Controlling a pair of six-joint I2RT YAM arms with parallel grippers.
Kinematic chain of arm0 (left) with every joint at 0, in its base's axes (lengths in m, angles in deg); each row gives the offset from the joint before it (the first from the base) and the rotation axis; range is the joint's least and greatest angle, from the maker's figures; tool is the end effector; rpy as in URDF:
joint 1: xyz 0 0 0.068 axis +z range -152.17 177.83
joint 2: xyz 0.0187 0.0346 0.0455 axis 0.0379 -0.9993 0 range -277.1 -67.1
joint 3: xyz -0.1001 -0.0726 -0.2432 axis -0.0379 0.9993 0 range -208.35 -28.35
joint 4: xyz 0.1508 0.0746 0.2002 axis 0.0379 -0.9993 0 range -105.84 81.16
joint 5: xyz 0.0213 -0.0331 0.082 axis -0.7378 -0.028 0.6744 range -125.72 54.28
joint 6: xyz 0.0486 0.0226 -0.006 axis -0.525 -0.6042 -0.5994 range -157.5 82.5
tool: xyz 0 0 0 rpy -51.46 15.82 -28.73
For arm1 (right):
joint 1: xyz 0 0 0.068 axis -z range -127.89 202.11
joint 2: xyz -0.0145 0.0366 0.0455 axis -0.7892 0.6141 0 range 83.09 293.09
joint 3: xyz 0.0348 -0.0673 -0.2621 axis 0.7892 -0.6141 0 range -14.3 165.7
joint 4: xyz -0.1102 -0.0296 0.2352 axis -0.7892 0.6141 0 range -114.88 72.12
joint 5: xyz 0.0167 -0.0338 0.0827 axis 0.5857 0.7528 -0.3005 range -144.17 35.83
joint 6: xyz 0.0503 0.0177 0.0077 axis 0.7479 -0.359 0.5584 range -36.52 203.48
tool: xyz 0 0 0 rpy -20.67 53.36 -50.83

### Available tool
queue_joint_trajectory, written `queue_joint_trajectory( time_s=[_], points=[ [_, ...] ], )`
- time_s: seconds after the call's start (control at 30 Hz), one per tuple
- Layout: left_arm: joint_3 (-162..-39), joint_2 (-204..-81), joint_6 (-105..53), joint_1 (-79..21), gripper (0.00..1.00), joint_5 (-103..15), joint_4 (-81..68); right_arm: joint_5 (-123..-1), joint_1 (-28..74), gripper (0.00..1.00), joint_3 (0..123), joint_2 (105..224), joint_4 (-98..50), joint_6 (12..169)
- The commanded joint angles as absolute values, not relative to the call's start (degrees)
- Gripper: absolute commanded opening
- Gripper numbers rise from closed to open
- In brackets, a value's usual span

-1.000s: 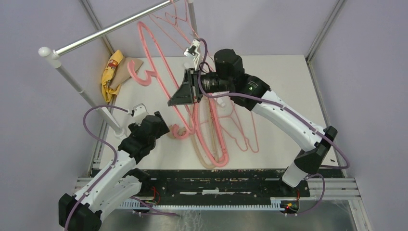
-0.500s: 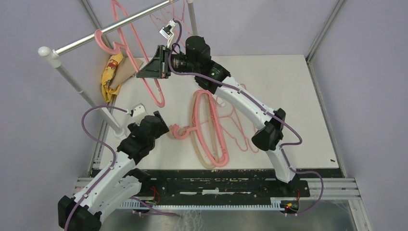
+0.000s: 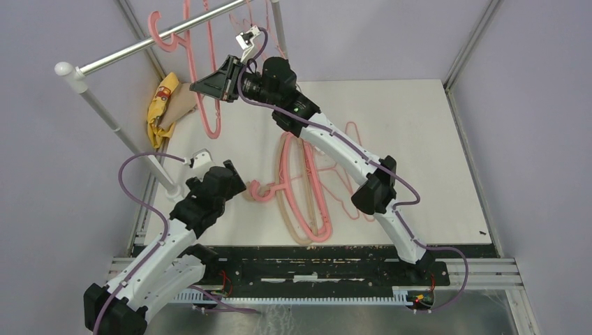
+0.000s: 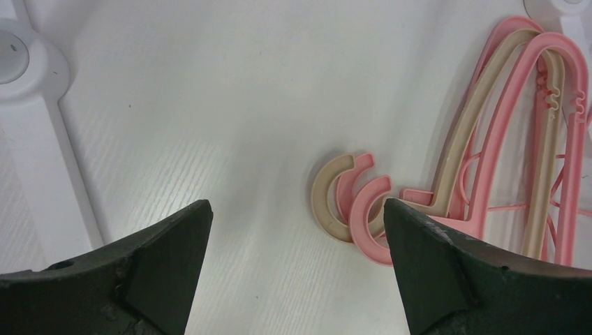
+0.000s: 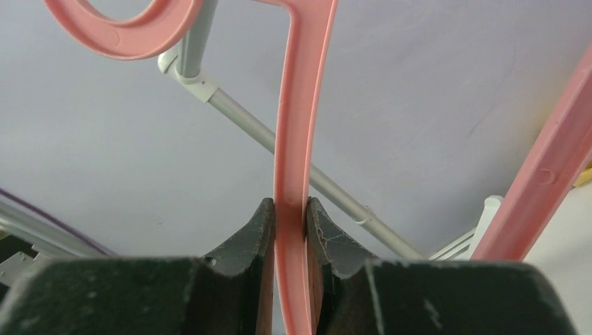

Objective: Organize the hangers

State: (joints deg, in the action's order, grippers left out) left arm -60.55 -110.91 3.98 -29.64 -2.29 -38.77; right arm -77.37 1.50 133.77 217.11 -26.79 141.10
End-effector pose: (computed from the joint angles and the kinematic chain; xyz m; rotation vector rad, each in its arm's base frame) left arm 0.1504 -0.0560 0.2370 -0.5475 2.0866 -0.0152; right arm 0.3249 0.4177 0.4504 -0.3202 1.5427 1.8163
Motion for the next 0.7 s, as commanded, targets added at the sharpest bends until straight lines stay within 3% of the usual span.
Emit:
queue_joint_trajectory(
  time_s=[0.0,0.17,0.3,0.67],
  points=[
    [-62.5,-109.7,2.4,-29.7,1.0,-2.3,-37.1,-71.2,1.8,0.1,137.2,218.7,-29.5,141.0],
    [-62.3,-110.2,2.6,-29.7,1.0,-2.3,-36.8,-70.0,3.0,0.11,132.6,217.8,-28.4,142.8],
    [-62.1,-111.2,2.6,-29.7,1.0,-2.5,-36.2,-70.1,4.1,0.17,128.6,215.6,-28.1,143.3],
    [-61.2,-111.6,2.8,-29.7,1.0,-2.1,-35.8,-68.8,4.5,0.54,111.8,201.8,-28.2,135.9]
  ],
)
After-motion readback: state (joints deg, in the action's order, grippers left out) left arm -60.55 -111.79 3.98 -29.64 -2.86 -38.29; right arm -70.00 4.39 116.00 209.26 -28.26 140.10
